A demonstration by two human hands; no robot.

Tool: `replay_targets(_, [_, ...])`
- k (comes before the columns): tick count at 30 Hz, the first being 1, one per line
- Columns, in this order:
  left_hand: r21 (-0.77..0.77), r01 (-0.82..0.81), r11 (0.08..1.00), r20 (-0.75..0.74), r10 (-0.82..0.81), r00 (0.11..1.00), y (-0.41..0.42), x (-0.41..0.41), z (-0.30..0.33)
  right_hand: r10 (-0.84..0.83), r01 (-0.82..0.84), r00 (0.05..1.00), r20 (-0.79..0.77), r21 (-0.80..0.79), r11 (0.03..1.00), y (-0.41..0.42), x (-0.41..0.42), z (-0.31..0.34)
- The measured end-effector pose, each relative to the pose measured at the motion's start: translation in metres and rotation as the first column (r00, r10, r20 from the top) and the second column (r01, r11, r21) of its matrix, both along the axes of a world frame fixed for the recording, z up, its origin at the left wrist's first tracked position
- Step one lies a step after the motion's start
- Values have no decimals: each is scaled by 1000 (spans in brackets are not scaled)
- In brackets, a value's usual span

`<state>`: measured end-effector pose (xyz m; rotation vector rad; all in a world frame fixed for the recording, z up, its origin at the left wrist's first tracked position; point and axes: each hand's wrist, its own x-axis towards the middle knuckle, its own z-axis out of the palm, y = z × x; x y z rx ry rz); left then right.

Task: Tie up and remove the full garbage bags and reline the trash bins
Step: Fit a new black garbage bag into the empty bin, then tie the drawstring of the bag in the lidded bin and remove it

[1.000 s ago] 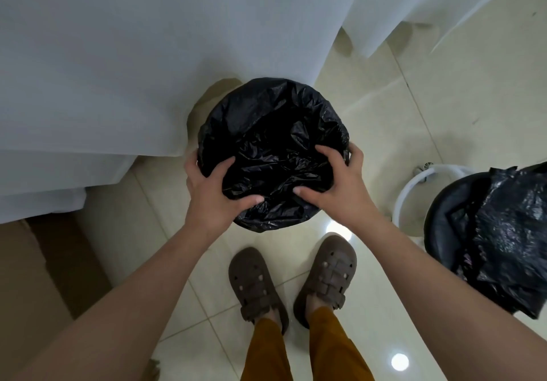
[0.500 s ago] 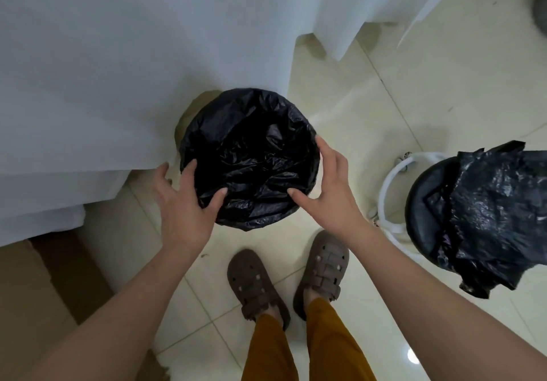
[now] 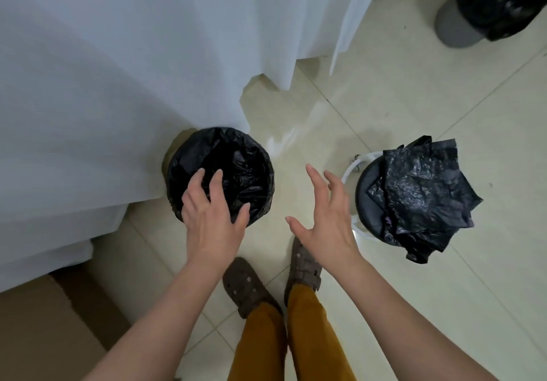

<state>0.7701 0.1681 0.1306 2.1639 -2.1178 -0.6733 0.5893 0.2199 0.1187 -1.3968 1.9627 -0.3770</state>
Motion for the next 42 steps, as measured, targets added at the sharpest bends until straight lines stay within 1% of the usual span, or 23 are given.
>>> replay_targets(4, [-38,-30,999,-7,30,1000,18,-10,30,80,-81,996,-45,-21,997,7,-4,31])
replay_targets(6, [-41,-94,995,0,94,996,29,-7,38,130,-131,991,-38,-27,991,9,-3,38])
replay_targets(8, [-13,-162,987,23,162,987,45,-2,44,206,-206,979,0,-18,978,13,2,42])
replay_targets(10, [-6,-255,967,52,255,966,63,3,48,323,-323,946,24,-19,946,14,8,48])
replay_targets(13, [30,-435,900,50,434,900,99,2,55,512,-512,859,-11,-48,858,17,10,59])
replay_targets(16, [24,-602,798,19,602,798,140,-11,69,650,-652,758,-48,-58,756,22,8,78])
replay_targets(20, [34,-743,669,5,743,669,201,-20,80,759,-763,644,-91,-9,646,39,9,90])
replay_targets(23, [35,-842,539,21,842,539,252,-16,79,823,-824,564,-72,20,566,64,30,89])
replay_targets(27, [-1,-933,360,51,932,359,332,-7,73,920,-920,391,-34,27,392,120,74,83])
replay_targets(32, [-33,-993,112,80,991,109,448,-23,73,989,-989,148,-14,-11,148,208,111,85])
replay_targets(34, [-31,-999,8,72,997,6,494,-41,73,998,-998,59,-12,-13,59,246,113,87])
replay_targets(36, [-17,-997,-77,52,996,-78,539,-66,74,999,-999,-27,-25,-16,-27,285,105,90])
replay_targets(38, [-8,-991,-137,35,990,-137,582,-97,76,996,-996,-86,-37,-27,-87,323,90,91])
replay_targets(42, [14,-962,-272,27,962,-271,664,-176,83,988,-988,-157,1,1,-157,400,40,93])
